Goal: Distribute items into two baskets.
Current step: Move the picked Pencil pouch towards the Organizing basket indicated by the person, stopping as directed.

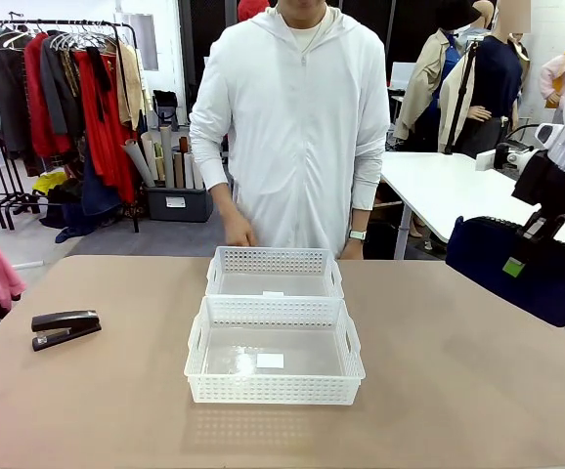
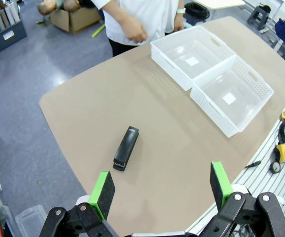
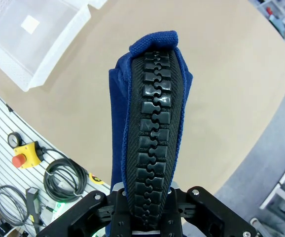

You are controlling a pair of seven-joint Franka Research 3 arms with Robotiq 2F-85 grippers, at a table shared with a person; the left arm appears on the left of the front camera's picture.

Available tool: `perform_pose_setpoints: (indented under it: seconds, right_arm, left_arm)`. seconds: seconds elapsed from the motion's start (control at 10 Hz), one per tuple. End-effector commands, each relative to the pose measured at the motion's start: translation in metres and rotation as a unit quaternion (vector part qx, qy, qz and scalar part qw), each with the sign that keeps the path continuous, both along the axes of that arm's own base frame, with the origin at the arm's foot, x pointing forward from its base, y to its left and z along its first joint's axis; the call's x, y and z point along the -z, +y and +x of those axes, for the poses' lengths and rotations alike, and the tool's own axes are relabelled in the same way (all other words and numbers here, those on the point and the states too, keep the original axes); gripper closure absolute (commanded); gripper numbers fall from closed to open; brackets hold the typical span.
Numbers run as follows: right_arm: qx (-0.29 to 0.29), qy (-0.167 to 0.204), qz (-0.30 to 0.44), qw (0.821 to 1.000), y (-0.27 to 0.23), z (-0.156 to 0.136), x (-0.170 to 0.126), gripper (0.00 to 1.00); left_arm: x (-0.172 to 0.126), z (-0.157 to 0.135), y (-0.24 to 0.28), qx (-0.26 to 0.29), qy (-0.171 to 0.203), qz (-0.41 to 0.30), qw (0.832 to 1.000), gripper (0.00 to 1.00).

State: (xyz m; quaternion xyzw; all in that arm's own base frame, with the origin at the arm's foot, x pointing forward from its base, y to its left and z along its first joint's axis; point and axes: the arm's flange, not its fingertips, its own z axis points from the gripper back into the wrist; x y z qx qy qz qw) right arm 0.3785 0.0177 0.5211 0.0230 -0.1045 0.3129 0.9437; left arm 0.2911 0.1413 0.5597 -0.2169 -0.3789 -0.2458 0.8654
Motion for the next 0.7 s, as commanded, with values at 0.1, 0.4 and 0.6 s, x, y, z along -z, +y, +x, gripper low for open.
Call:
perform_pose_setpoints:
  seconds: [0.1, 0.4, 0.6]
  right_arm:
    - [0.006, -0.002, -0.002, 1.0, 0.0008, -0.0005, -0.0016, 1.0]
    - [0.006, -0.002, -0.002, 1.0, 0.0008, -0.0005, -0.0016, 1.0]
    - [0.006, -0.002, -0.002, 1.0, 0.0008, -0.0005, -0.0016, 1.0]
  left_arm:
    - [-0.0004, 0.0011, 0.0006, 0.006, -0.006, -0.003, 1.0, 0.0]
    - [-0.0004, 0.0011, 0.0006, 0.006, -0.006, -0.003, 1.0, 0.0]
    - [-0.0004, 0.0011, 0.0006, 0.006, -0.006, -0.003, 1.0, 0.0]
